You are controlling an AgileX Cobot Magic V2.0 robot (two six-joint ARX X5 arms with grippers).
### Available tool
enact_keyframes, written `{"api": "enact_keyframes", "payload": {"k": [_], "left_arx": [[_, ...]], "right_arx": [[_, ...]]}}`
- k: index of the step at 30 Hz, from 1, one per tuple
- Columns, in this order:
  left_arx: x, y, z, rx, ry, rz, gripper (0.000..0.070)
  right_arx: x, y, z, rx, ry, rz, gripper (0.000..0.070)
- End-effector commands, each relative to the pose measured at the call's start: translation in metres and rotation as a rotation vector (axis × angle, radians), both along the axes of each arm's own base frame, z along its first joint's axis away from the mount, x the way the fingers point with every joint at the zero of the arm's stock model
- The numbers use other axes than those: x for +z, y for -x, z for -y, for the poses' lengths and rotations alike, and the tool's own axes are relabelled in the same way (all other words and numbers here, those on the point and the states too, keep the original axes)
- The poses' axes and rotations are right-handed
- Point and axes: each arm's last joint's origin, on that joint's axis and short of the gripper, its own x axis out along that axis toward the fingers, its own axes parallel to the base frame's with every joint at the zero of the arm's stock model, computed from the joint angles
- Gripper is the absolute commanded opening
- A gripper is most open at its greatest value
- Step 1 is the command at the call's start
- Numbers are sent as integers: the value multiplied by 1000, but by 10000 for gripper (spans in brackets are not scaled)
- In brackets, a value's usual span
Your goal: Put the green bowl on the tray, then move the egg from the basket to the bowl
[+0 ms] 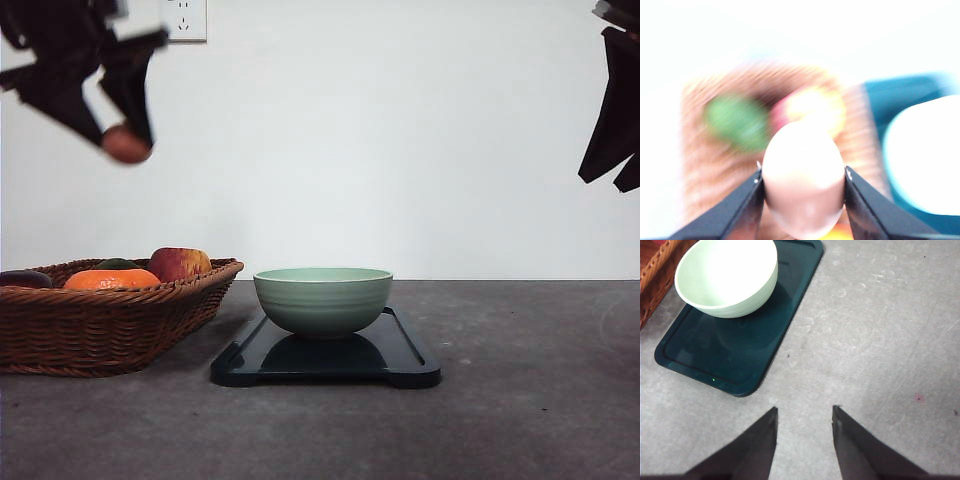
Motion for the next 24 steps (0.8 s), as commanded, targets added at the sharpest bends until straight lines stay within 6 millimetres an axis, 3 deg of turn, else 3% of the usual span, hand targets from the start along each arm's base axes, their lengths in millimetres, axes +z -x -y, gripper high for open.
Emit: {"api": "enact_keyframes", "payload": {"k": [1,7,13,24], "left_arx": [[11,0,4,-52,57,42,223],[19,4,17,-145,175,68,224],[21,8,43,-233,184,104,229],[-3,1,97,-334,163,113,230]], "right_arx": [[1,-2,-1,-7,-9,9,209],[1,-2,-1,-6,-8,8,209],[1,-2,-1,-6,-8,7,209],[1,-2,-1,-6,-6,0,209]]}}
